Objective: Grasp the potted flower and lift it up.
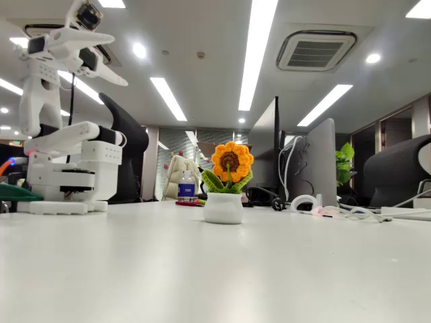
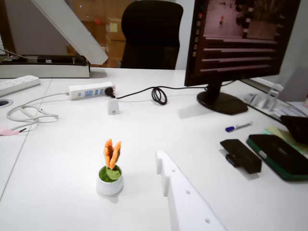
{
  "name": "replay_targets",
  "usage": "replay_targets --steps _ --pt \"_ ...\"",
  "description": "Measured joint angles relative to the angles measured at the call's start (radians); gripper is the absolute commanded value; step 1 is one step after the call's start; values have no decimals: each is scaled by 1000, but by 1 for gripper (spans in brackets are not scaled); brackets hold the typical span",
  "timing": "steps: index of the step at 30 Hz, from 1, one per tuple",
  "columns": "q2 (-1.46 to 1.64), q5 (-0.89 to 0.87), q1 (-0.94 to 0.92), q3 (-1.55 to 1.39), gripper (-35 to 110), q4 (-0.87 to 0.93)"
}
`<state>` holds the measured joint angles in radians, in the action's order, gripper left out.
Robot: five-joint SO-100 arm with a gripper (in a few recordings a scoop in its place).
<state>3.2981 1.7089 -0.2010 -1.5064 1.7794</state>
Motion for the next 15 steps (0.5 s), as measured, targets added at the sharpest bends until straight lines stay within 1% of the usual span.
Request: replay_targets --steps 4,15 --pt "0 -26 0 15 73 8" --pt "-5 -28 -12 -21 73 15"
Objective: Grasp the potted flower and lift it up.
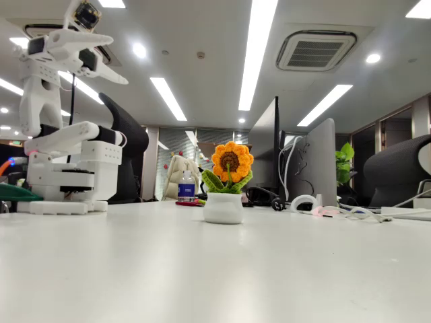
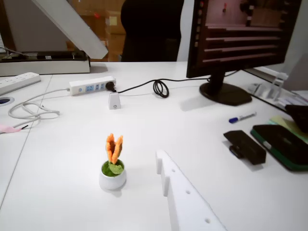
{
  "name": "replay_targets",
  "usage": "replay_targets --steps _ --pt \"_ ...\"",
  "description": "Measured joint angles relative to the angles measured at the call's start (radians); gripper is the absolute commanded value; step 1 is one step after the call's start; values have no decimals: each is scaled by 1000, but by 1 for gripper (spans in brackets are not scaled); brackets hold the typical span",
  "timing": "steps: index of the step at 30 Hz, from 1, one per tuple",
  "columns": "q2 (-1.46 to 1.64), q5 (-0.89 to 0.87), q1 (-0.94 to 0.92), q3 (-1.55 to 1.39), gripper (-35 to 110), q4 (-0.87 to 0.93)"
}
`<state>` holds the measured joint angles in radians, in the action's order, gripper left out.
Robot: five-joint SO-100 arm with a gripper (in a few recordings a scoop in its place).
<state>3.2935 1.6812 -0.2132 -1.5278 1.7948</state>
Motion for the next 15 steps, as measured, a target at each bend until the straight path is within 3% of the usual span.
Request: replay_targets --steps 15 --pt "-390 -92 -95 -8 73 -55"
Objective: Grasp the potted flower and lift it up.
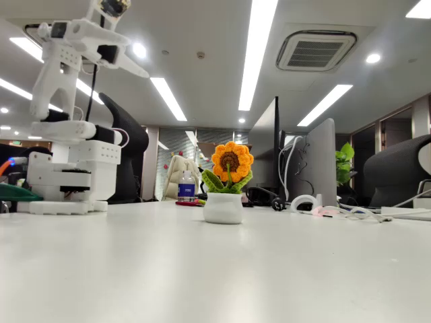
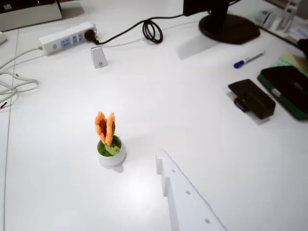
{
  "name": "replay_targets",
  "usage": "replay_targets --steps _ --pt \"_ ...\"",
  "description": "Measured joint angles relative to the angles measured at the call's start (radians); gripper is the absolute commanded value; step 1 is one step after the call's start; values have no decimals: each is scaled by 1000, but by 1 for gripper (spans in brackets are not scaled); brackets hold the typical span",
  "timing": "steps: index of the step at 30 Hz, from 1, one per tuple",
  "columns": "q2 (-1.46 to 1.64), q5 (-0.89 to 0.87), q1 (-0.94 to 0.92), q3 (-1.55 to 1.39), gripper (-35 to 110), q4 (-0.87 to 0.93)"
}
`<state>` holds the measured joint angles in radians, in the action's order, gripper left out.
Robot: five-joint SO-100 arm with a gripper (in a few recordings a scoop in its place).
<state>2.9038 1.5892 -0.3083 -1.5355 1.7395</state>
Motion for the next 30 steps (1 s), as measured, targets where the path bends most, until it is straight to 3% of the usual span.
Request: replay_targets --steps 30 --pt "-586 -106 8 -179 73 -242"
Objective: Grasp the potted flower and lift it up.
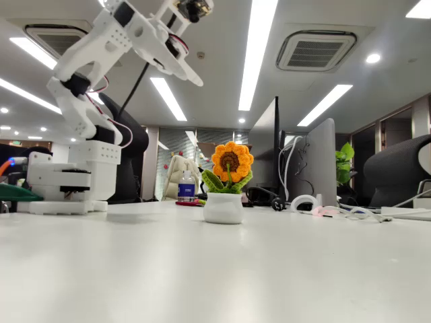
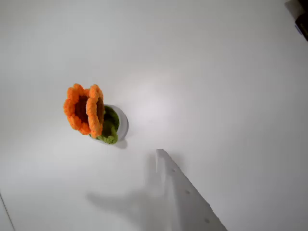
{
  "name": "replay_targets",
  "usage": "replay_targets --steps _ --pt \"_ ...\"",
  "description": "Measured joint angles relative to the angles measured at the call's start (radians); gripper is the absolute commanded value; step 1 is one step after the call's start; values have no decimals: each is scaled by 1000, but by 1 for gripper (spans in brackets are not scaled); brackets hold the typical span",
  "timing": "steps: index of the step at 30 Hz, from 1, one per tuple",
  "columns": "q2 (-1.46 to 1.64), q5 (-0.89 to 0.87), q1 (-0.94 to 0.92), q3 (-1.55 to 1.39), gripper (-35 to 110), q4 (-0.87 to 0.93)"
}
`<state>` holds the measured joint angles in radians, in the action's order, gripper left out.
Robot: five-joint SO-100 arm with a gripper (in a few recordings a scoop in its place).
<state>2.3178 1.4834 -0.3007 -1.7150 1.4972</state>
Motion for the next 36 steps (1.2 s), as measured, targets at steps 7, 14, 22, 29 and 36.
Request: replay_targets --steps 7,14,22,29,36 --pt "-150 -75 31 0 73 -35" --pt "-285 -156 103 0 73 -72" --pt "-410 -190 143 -34 73 -126" --pt "-485 -183 135 -34 73 -176" --pt "-545 -178 132 -34 73 -219"
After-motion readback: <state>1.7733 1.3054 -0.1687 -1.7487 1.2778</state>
